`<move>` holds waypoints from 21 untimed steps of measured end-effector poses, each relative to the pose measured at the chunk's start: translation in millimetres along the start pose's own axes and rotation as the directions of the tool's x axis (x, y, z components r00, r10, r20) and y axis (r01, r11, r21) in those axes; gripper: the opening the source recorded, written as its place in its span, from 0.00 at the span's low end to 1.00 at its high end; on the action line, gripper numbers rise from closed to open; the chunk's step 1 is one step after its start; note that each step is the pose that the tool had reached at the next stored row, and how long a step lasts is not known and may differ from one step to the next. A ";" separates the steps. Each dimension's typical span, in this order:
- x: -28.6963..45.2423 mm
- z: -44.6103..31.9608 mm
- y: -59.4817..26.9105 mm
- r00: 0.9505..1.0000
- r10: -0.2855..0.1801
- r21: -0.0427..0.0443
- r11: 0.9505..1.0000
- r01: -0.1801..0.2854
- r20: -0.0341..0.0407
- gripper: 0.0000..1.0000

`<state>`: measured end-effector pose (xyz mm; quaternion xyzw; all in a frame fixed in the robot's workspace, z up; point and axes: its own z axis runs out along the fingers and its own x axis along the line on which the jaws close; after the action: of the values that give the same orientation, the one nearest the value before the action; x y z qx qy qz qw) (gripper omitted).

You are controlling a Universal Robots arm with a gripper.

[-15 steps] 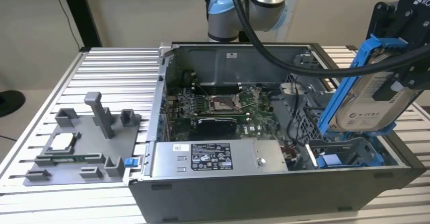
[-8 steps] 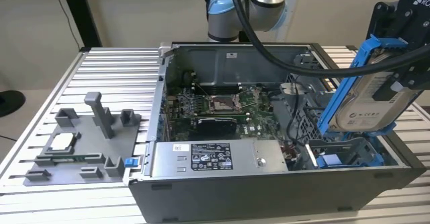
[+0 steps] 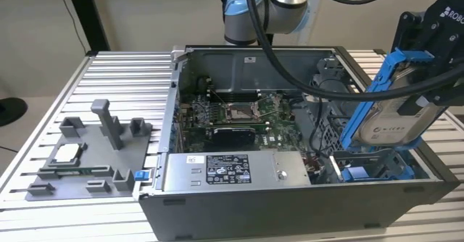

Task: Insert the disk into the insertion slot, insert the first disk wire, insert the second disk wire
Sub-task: 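Insert the disk into the insertion slot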

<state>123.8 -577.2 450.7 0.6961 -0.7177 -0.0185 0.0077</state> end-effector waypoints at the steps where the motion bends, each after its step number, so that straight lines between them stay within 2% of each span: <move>1: 0.3 1.6 -0.5 1.000 0.000 0.000 1.000 0.000 0.002 0.00; 6: 2.1 9.5 -2.4 1.000 0.000 0.000 1.000 0.000 0.012 0.00; 10: 2.8 12.9 -2.8 1.000 -0.001 0.000 1.000 0.001 0.019 0.00; 21: 2.9 14.4 -2.9 1.000 -0.001 0.000 1.000 0.001 0.021 0.00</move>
<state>126.1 -580.0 436.2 0.6961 -0.7175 -0.0261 0.0001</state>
